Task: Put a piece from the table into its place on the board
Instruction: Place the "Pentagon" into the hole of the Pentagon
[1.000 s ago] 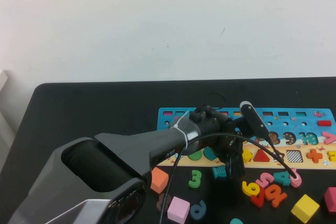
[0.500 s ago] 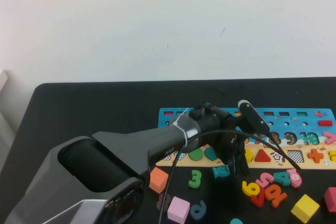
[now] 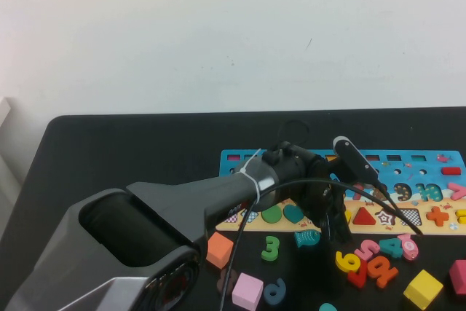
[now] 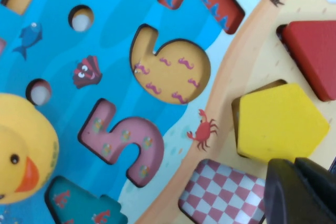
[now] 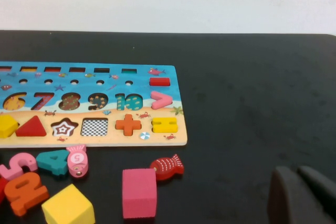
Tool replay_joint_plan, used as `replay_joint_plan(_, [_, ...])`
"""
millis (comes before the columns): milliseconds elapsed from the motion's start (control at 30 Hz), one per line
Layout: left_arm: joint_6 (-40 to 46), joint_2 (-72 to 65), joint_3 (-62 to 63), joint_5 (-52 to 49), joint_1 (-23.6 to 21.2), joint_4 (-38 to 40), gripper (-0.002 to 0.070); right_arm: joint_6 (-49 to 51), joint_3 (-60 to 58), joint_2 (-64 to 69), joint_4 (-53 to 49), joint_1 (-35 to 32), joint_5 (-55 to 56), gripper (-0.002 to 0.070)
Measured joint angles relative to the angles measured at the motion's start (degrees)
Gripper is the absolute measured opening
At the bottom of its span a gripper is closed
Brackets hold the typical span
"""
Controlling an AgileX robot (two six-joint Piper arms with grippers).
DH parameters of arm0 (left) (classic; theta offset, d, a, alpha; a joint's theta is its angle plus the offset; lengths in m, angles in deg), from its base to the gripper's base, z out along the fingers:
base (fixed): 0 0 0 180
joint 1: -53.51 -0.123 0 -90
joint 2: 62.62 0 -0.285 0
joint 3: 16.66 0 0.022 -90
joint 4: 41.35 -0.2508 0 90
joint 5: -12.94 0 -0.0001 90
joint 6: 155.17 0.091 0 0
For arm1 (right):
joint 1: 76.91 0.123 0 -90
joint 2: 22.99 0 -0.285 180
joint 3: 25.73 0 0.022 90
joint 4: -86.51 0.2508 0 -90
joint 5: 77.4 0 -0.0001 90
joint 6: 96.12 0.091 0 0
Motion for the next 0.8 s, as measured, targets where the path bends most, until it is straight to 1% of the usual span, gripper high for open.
replay_joint_plan(267, [0.22,0.0,0.0,0.0,0.0,-0.4,-0.0001,0.0,0.0,0.0,0.0,0.0,0.0,0.0019])
replay_joint_plan(400, [-0.04,0.0,0.0,-1.07,0.0,-3.49,-0.0001,0.0,0.0,0.0,0.0,0.0,0.0,0.0019])
replay_joint_plan(533, [-1.12,0.0,0.0,-5.61,0.0,-7.62,-0.0001,0.0,0.0,0.0,0.0,0.0,0.0,0.0019])
replay_joint_plan(600, [-1.63,0.0,0.0,-5.98,0.0,-8.01,-0.0001,0.0,0.0,0.0,0.0,0.0,0.0,0.0019])
replay_joint_plan(800, [-2.0,0.0,0.0,0.11,0.0,-5.81,-0.0001,0.0,0.0,0.0,0.0,0.0,0.0,0.0019])
